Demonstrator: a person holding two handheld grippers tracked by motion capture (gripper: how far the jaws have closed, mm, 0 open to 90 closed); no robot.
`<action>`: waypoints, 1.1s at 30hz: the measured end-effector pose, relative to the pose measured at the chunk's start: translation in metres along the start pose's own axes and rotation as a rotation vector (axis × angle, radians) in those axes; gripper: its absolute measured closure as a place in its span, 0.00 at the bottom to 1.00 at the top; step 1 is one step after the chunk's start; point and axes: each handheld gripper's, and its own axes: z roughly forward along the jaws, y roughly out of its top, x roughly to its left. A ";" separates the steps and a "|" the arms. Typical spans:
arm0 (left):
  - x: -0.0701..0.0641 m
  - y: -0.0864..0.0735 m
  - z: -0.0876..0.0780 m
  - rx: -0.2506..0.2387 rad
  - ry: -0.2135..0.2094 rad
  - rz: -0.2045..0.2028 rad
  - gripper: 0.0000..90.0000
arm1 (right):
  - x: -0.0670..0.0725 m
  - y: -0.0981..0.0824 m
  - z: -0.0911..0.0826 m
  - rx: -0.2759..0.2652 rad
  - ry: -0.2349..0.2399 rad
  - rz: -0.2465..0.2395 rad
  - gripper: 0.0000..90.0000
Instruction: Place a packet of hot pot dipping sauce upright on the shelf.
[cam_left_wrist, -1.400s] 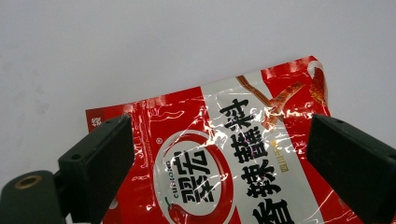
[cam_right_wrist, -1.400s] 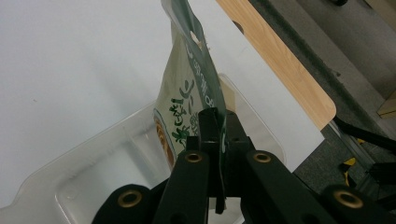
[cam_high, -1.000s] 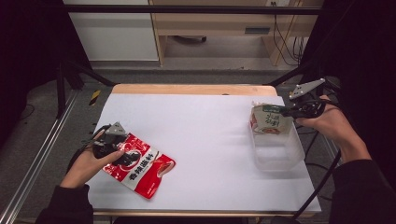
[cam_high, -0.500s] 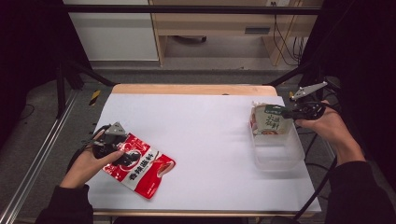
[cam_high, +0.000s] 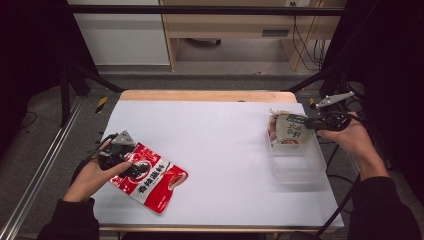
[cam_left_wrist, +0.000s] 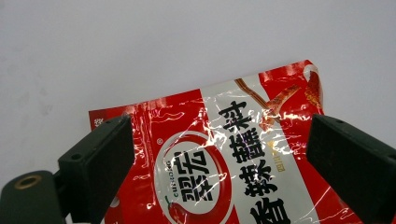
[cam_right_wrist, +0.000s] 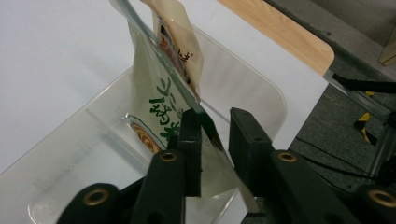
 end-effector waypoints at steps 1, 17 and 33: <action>0.000 0.000 0.000 0.000 0.000 0.000 0.09 | 0.000 0.000 0.000 0.000 0.000 0.000 0.81; 0.000 0.000 -0.004 -0.008 0.002 0.003 0.09 | 0.008 0.001 0.000 -0.018 -0.062 0.019 0.40; 0.001 -0.001 -0.008 -0.020 0.008 0.002 0.09 | 0.013 0.005 -0.005 -0.050 -0.081 0.037 0.14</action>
